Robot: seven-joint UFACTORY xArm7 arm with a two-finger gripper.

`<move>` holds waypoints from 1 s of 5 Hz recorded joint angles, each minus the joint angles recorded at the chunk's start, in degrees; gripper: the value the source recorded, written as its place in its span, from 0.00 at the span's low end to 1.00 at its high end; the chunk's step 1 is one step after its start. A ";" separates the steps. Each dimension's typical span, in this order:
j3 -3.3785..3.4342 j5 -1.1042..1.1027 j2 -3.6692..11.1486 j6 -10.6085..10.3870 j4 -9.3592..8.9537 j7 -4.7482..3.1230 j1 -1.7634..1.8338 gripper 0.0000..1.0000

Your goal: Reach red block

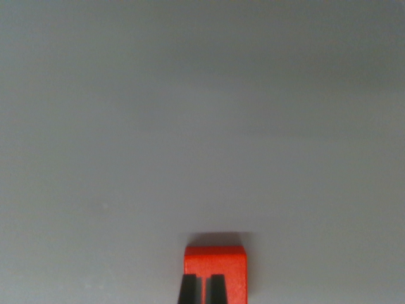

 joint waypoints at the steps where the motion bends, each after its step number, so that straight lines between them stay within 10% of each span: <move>1: -0.17 0.00 0.55 -2.68 -2.23 -0.27 -0.11 0.00; 5: -0.49 0.00 1.61 -7.82 -6.50 -0.78 -0.32 0.00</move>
